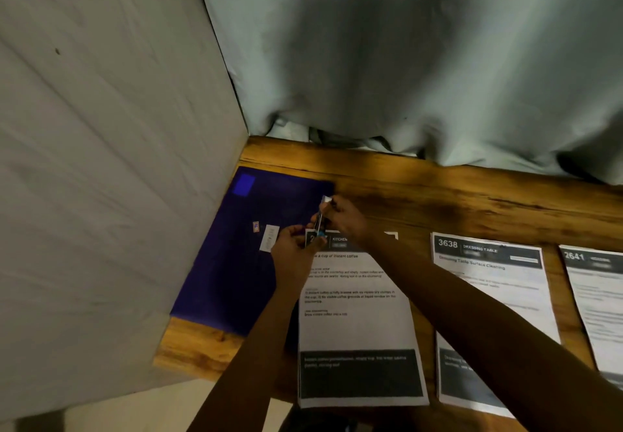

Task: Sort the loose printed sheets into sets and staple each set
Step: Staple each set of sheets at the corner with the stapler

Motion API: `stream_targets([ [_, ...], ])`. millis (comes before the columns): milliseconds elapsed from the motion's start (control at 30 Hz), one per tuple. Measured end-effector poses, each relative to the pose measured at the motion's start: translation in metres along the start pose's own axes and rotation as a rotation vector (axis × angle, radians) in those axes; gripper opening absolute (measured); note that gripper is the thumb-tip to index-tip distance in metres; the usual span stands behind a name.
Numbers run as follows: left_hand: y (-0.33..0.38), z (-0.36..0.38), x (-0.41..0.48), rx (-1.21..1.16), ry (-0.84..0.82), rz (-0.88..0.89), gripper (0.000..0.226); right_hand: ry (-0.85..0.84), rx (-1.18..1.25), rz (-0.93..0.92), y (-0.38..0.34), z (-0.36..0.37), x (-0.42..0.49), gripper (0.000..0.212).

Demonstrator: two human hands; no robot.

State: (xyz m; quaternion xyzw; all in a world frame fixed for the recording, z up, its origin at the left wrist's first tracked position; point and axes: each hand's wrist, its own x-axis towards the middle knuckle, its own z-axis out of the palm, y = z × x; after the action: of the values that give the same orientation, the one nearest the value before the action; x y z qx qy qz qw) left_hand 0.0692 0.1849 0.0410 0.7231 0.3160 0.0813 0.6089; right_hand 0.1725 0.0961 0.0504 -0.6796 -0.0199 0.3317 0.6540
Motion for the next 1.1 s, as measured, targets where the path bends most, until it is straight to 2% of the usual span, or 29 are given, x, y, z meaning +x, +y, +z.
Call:
stream_targets([
  [200,-0.003,0.003,-0.002,-0.004,0.029,0.008,0.038,0.042,0.096,0.03,0.003,0.004,-0.002,0.011],
  [333,-0.01,-0.005,0.0,-0.079,-0.033,-0.081,0.057,-0.014,0.138,0.041,-0.004,0.0,-0.007,0.012],
  [400,-0.013,-0.009,0.003,-0.104,-0.097,-0.143,0.062,-0.05,0.152,-0.013,-0.01,-0.007,-0.01,0.015],
  [467,-0.016,-0.009,0.005,-0.082,-0.151,-0.148,0.051,-0.036,0.164,-0.101,-0.015,-0.016,-0.01,0.012],
  [533,-0.018,-0.007,0.005,-0.044,-0.158,-0.1,0.029,0.053,-0.002,-0.221,-0.021,-0.031,-0.009,0.009],
  [633,-0.021,-0.003,0.007,0.007,-0.118,-0.059,0.01,0.178,-0.52,-0.354,-0.027,-0.059,-0.011,0.022],
  [767,-0.027,-0.002,0.018,0.098,-0.107,-0.03,0.006,0.191,-1.042,-0.264,-0.003,-0.089,0.0,0.026],
  [933,-0.03,-0.009,0.032,0.253,-0.122,0.055,0.009,0.167,-1.308,-0.169,0.018,-0.096,0.002,0.031],
  [1100,-0.031,-0.01,0.033,0.325,-0.096,0.101,0.015,0.123,-1.47,-0.212,0.026,-0.091,0.003,0.037],
])
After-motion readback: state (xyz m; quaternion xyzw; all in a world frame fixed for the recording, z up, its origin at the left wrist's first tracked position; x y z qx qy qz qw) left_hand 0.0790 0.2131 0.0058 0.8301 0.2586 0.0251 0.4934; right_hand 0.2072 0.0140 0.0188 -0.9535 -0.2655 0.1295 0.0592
